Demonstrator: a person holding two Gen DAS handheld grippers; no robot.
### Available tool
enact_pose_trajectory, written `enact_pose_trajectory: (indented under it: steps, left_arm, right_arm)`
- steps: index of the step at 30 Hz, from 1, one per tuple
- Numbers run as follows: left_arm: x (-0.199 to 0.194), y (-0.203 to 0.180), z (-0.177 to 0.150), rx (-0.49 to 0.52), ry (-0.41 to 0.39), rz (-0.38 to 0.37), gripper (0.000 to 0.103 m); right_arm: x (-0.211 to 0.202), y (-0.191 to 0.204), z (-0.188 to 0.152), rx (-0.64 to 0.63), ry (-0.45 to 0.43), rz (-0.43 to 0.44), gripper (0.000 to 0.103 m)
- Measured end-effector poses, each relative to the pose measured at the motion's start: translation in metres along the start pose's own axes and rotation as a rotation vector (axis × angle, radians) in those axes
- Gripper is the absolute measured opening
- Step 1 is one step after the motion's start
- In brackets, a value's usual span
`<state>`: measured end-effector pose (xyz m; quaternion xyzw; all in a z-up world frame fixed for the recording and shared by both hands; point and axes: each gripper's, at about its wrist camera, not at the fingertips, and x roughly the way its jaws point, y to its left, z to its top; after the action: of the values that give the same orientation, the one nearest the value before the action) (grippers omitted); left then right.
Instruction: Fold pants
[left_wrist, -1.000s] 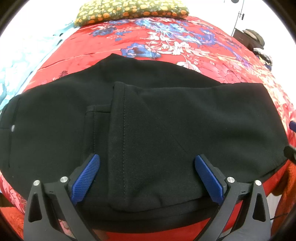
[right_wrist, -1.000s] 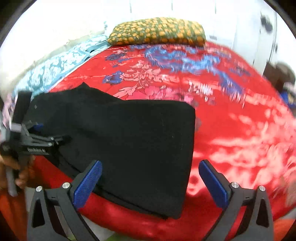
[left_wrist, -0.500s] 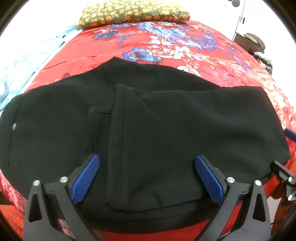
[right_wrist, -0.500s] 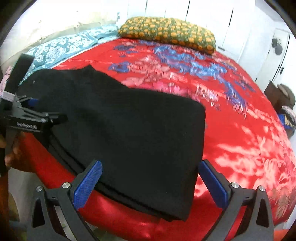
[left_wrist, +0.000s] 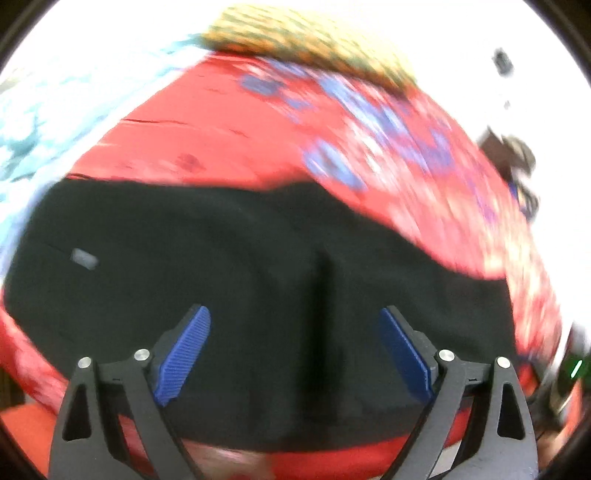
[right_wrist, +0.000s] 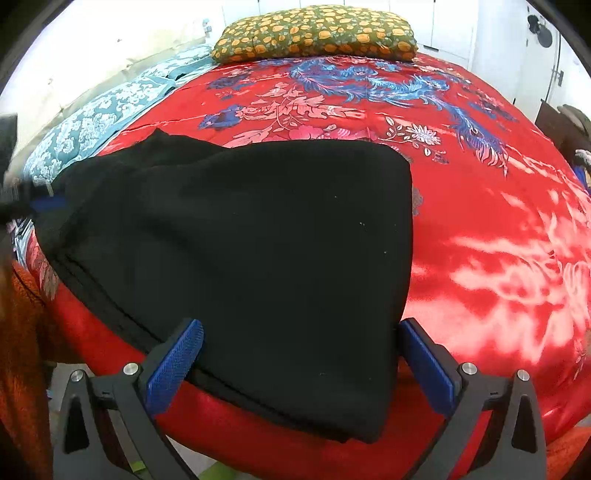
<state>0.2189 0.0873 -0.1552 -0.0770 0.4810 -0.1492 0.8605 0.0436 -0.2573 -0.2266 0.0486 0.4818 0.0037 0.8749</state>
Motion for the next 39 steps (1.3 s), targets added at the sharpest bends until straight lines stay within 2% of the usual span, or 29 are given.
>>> enact_pose_trajectory:
  steps: [2, 4, 6, 7, 9, 12, 14, 15, 17, 18, 19, 20, 21, 23, 25, 30, 32, 36, 39]
  left_arm:
    - [-0.016, 0.038, 0.025, -0.040, -0.020, 0.030, 0.095]
    - [-0.029, 0.089, 0.053, -0.071, -0.021, 0.090, 0.096]
    - [-0.034, 0.147, 0.075, -0.121, 0.014, 0.115, 0.097]
    - [-0.033, 0.165, 0.079, -0.144, 0.037, 0.117, 0.097]
    - [-0.018, 0.211, 0.085, -0.210, 0.124, 0.097, 0.096]
    - [0.009, 0.231, 0.082, -0.191, 0.208, 0.007, 0.096]
    - [0.025, 0.230, 0.081, -0.152, 0.249, -0.047, 0.095]
    - [0.036, 0.225, 0.080, -0.123, 0.273, -0.101, 0.094]
    - [0.049, 0.216, 0.077, -0.086, 0.302, -0.187, 0.077]
    - [0.054, 0.211, 0.077, -0.078, 0.308, -0.190, 0.077]
    - [0.058, 0.210, 0.078, -0.077, 0.306, -0.199, 0.071]
    - [0.058, 0.209, 0.077, -0.088, 0.312, -0.222, 0.060]
    - [0.057, 0.211, 0.078, -0.097, 0.313, -0.237, 0.054]
    - [0.047, 0.211, 0.079, -0.090, 0.296, -0.254, 0.034]
    - [0.032, 0.209, 0.079, -0.115, 0.266, -0.267, 0.025]
    - [-0.001, 0.192, 0.078, -0.272, 0.235, -0.265, 0.019]
    - [-0.016, 0.174, 0.078, -0.324, 0.210, -0.312, 0.018]
    - [-0.060, 0.116, 0.085, -0.388, 0.149, -0.452, 0.016]
    - [-0.084, 0.058, 0.089, -0.396, 0.118, -0.552, 0.006]
  right_arm:
    - [-0.002, 0.002, 0.002, -0.012, 0.002, -0.007, 0.103]
    - [-0.008, 0.006, 0.005, -0.052, -0.003, -0.022, 0.103]
    - [-0.019, 0.009, 0.009, -0.095, -0.010, -0.029, 0.103]
    - [-0.028, 0.009, 0.011, -0.107, -0.018, -0.019, 0.103]
    - [-0.046, 0.006, 0.015, -0.116, -0.033, 0.005, 0.103]
    - [-0.074, 0.002, 0.014, -0.134, -0.045, -0.010, 0.103]
    - [-0.087, -0.001, 0.010, -0.127, -0.041, -0.030, 0.103]
    - [-0.091, -0.003, 0.007, -0.116, -0.035, -0.040, 0.103]
    - [-0.093, -0.003, 0.000, -0.082, -0.006, -0.060, 0.103]
    - [-0.092, -0.004, -0.003, -0.067, 0.002, -0.063, 0.103]
    - [-0.089, -0.004, -0.006, -0.052, 0.012, -0.065, 0.103]
    - [-0.086, -0.003, -0.009, -0.041, 0.022, -0.066, 0.103]
    - [-0.081, -0.002, -0.012, -0.034, 0.038, -0.064, 0.103]
    - [-0.073, 0.004, -0.015, -0.041, 0.064, -0.053, 0.103]
    - [-0.068, 0.014, -0.015, -0.077, 0.063, -0.039, 0.103]
    - [-0.067, 0.027, -0.014, -0.122, 0.026, 0.000, 0.103]
    - [-0.068, 0.027, -0.014, -0.125, 0.005, 0.012, 0.103]
    - [-0.079, 0.017, -0.011, -0.089, -0.050, 0.038, 0.103]
    - [-0.087, 0.004, -0.012, -0.038, -0.091, 0.058, 0.103]
